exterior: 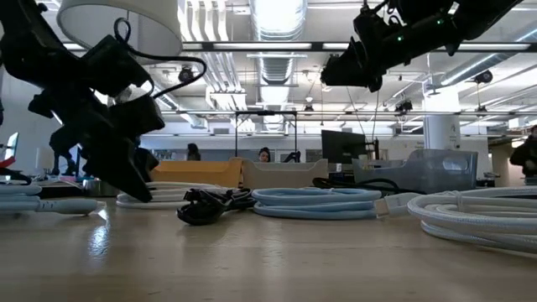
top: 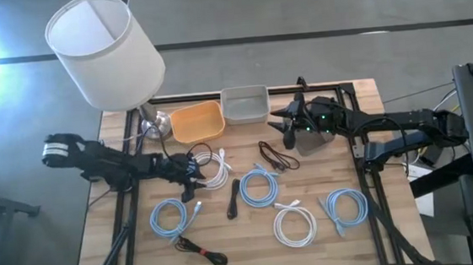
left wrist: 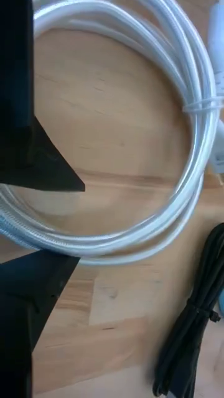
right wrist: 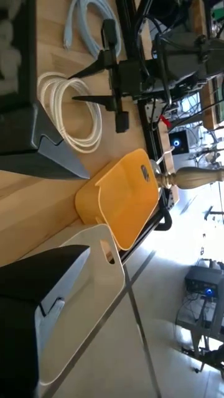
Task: Pick & Place USB Port
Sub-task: Put the top white display cable into the yellow bin
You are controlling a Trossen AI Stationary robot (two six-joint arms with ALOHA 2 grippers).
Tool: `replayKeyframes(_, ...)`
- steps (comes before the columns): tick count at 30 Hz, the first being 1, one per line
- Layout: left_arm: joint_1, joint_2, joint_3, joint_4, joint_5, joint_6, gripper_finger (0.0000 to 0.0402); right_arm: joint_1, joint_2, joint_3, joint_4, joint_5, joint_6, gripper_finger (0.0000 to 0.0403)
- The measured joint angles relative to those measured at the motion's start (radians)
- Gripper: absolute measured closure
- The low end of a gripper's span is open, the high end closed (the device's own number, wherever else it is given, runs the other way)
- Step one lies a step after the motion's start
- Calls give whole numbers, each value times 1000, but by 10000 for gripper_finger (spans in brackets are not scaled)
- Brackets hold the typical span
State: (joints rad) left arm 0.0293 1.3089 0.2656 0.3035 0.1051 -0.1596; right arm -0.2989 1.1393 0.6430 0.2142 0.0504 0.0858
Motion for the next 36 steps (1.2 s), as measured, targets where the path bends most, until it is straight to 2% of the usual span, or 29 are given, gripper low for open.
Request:
replayKeyframes(3,-2,22,17,-1,2,0,282,0,1,-4,0,0,8,225)
replayKeyframes(9,-15,44,65,-13,9,12,379,0,2,-16,-2,-3,16,225)
replayKeyframes(13,-42,39,118,-56,1,19,379,0,2,-21,-2,-5,16,225)
replayKeyframes(16,-74,28,186,-151,-37,37,375,0,2,-24,-2,-6,17,225)
replayKeyframes(19,-108,14,273,-294,-132,75,378,0,2,-27,-2,-6,19,225)
replayKeyframes(24,-129,-2,440,-547,-391,89,377,0,2,-43,-1,-6,19,225)
replayKeyframes(26,-129,-4,500,-623,-453,101,374,0,2,-53,-1,-5,19,225)
replayKeyframes(31,-122,-4,615,-715,-561,188,375,0,2,-83,-2,-5,19,225)
replayKeyframes(36,-81,-4,674,-770,-689,238,374,0,2,-86,3,-5,19,225)
